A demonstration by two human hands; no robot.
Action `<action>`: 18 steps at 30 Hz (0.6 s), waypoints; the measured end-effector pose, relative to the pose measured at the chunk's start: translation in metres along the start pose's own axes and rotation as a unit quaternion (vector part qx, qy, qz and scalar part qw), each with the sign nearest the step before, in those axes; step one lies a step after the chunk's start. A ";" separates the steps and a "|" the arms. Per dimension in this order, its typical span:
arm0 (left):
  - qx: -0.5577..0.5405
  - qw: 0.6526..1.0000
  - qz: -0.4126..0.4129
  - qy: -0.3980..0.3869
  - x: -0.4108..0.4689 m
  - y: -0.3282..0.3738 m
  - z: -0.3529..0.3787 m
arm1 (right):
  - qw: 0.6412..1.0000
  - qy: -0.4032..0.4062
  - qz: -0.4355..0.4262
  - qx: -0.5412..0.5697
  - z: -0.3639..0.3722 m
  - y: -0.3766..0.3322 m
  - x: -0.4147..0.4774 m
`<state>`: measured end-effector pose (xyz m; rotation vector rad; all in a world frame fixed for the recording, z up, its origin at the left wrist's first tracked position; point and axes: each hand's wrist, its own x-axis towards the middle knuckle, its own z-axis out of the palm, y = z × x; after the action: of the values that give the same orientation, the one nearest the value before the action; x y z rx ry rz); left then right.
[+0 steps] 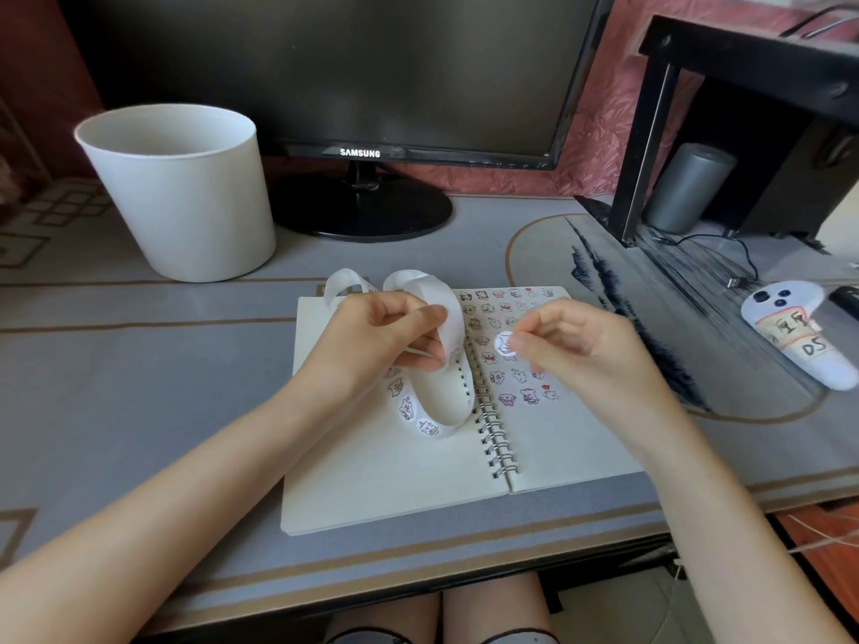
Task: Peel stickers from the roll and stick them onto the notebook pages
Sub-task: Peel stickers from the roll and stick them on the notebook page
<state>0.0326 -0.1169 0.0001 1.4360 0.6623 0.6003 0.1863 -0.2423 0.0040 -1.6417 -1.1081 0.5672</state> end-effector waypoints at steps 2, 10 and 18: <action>0.001 1.000 0.000 -0.002 0.000 -0.001 0.000 | 0.998 0.012 0.054 -0.010 -0.014 0.004 -0.003; 0.002 1.000 0.003 -0.007 0.002 -0.003 0.000 | 0.987 0.050 0.144 -0.060 -0.040 0.022 -0.010; 0.003 1.000 0.002 -0.006 0.002 -0.003 0.000 | 0.984 0.051 0.150 -0.076 -0.040 0.027 -0.011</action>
<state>0.0341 -0.1156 -0.0031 1.4460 0.6520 0.5919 0.2236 -0.2724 -0.0077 -1.9666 -0.8493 0.5946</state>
